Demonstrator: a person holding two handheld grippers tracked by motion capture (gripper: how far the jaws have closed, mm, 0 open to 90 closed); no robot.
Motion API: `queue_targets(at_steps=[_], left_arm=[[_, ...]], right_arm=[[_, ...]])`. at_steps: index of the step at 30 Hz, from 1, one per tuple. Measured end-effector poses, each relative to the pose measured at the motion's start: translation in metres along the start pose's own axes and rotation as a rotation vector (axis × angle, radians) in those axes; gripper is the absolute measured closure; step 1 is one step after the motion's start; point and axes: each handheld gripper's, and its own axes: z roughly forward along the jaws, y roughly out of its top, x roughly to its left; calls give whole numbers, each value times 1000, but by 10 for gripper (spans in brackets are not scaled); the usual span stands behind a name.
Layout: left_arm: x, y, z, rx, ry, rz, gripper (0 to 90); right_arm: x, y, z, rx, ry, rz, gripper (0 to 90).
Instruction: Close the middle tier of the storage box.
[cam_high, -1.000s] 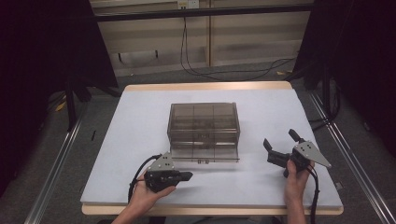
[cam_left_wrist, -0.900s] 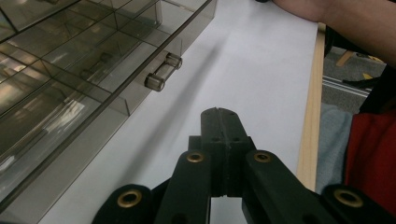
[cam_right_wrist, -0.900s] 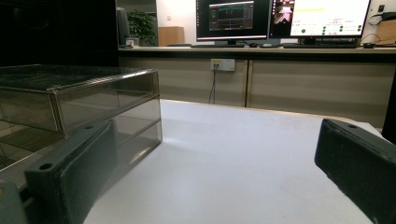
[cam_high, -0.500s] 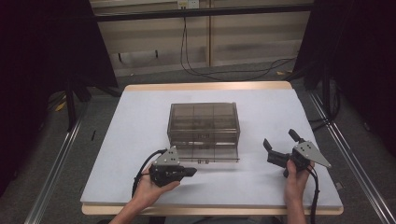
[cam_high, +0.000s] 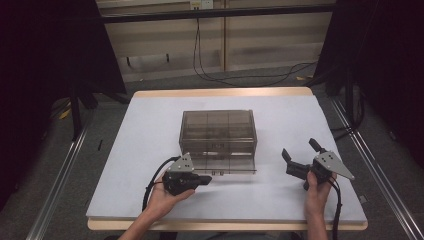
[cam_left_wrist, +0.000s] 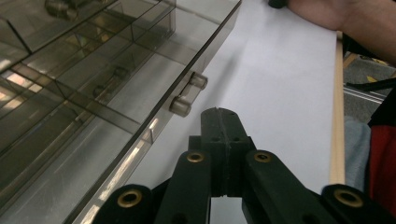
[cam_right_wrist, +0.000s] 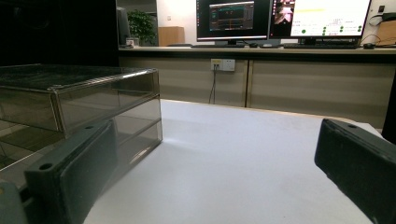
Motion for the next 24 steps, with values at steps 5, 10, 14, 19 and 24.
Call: queue_targets(at_steps=[5, 10, 14, 19, 24], left_arm=[[4, 0, 7, 38, 2, 1, 900], [8, 3, 13, 62, 0, 12, 900], [8, 5, 12, 65, 0, 10, 900], [9, 3, 15, 60, 13, -11, 900], [9, 2, 18, 62, 12, -18, 900]], right_arm=[[0, 0, 0, 3, -2, 1, 0], [0, 0, 0, 1, 0, 0, 0], [0, 0, 0, 1, -4, 5, 0], [0, 0, 0, 3, 1, 0, 0], [0, 0, 0, 3, 0, 0, 0]])
